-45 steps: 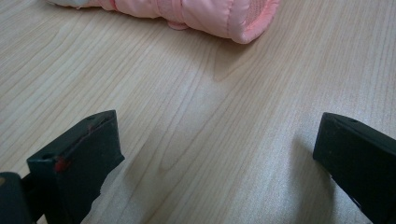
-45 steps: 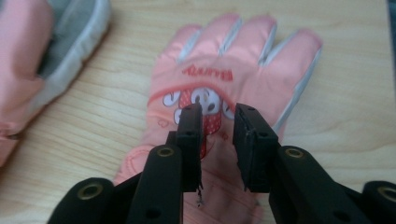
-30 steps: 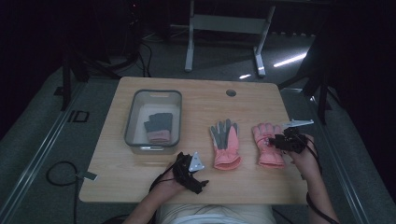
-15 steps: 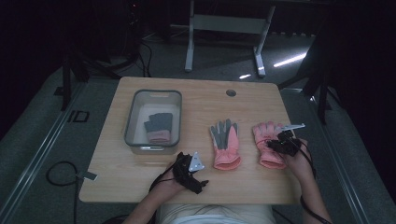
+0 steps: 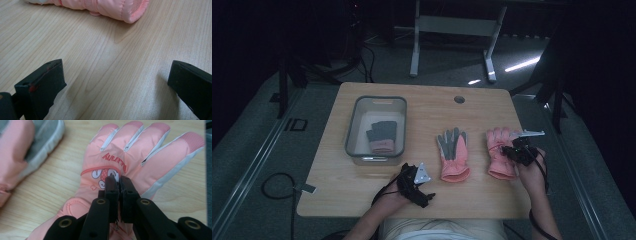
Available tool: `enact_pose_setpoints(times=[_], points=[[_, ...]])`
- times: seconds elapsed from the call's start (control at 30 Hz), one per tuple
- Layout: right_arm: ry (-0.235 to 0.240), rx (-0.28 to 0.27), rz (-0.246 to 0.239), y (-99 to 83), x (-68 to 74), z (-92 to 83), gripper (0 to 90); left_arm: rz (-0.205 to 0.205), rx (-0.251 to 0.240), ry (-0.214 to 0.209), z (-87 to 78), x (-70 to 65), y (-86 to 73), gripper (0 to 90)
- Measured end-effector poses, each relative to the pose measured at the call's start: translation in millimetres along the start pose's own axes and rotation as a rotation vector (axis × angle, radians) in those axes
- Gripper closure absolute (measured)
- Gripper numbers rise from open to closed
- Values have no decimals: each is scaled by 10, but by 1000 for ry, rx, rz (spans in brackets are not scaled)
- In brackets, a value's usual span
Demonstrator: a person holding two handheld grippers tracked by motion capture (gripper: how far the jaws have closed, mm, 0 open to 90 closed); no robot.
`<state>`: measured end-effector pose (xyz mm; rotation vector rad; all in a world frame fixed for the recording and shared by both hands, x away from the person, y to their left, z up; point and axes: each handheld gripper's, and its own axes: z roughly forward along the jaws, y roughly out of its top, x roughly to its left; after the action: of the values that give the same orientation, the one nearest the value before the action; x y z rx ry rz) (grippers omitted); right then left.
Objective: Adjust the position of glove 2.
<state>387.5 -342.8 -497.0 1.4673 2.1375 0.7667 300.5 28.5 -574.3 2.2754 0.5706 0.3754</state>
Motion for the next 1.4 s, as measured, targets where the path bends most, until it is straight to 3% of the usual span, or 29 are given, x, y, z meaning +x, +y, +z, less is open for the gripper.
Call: enact_pose_setpoints(times=[0.17, 0.27, 0.5, 0.77, 0.83, 0.87, 1.13, 1.4], points=[[-8, -44, 1, 92, 109, -179, 862, 3, -1, 1, 0, -5, 1, 5], [-13, -75, -34, 190, 212, -296, 863, 9, 0, 3, 0, -6, 2, 5], [22, -144, -70, 420, 455, -549, 868, 8, -1, -1, 2, -7, 4, 5], [66, -187, -118, 575, 843, -684, 868, 7, -4, -1, 2, -9, 2, 5], [72, -187, -125, 593, 894, -692, 867, 9, -3, -2, 1, -8, 2, 5], [84, -190, -144, 623, 1000, -700, 868, 9, -3, -1, 1, -8, 2, 5], [133, -168, -191, 654, 1424, -619, 867, 12, -3, -3, -1, -11, 1, 5], [116, -113, -181, 584, 1609, -369, 866, 10, -3, -5, -2, -11, 1, 5]])
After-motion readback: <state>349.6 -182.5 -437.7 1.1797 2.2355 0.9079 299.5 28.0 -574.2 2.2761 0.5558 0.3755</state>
